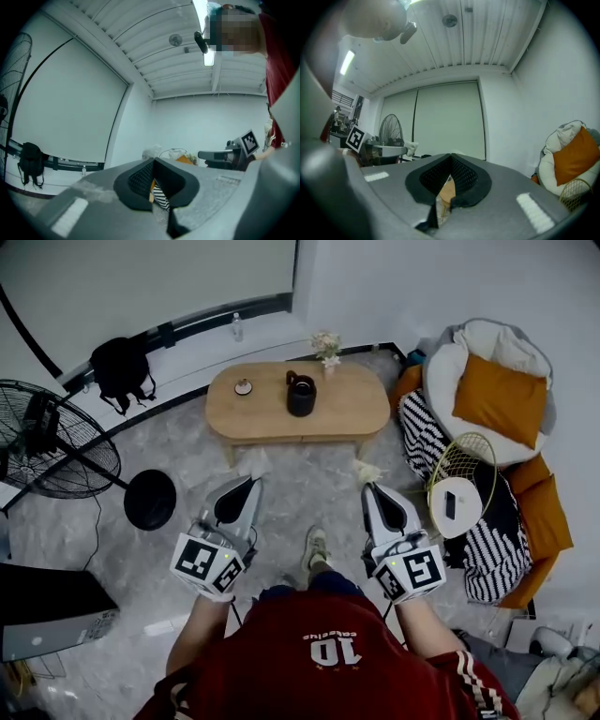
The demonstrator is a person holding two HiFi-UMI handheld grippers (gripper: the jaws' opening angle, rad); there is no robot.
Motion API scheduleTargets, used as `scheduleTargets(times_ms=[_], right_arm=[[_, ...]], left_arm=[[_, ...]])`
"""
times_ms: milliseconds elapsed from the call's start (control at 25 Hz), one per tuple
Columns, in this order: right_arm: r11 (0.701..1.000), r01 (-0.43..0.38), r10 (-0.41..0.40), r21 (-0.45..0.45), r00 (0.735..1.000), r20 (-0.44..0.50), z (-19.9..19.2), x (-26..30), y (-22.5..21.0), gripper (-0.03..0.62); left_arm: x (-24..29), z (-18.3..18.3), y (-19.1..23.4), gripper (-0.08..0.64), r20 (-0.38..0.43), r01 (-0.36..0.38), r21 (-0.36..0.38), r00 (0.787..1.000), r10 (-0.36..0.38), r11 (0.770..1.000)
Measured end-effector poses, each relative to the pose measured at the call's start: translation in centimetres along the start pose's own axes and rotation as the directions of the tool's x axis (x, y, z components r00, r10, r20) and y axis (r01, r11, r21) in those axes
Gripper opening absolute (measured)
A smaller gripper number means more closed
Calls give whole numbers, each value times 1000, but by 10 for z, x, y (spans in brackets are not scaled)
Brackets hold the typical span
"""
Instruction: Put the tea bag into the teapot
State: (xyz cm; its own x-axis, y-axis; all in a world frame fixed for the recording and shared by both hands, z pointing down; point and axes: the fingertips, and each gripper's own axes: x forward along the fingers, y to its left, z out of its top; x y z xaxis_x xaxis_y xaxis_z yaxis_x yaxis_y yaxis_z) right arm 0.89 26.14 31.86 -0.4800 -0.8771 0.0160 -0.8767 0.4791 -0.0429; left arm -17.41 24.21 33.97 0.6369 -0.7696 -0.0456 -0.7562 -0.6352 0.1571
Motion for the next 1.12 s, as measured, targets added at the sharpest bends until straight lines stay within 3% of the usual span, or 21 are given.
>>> scheduleTargets(times_ms=[520, 920, 1120], right_arm=[[996, -80, 79, 39, 996, 28, 5, 96, -76, 0], [990, -124, 120, 72, 991, 59, 12, 163, -152, -1], [986, -125, 118, 112, 991, 69, 9, 177, -185, 0]], left_arm=[[93, 10, 36, 2, -27, -35, 51, 999, 36, 998], [190, 7, 60, 2, -44, -36, 12, 998, 37, 999], [224, 12, 58, 2, -64, -31, 61, 997, 35, 998]])
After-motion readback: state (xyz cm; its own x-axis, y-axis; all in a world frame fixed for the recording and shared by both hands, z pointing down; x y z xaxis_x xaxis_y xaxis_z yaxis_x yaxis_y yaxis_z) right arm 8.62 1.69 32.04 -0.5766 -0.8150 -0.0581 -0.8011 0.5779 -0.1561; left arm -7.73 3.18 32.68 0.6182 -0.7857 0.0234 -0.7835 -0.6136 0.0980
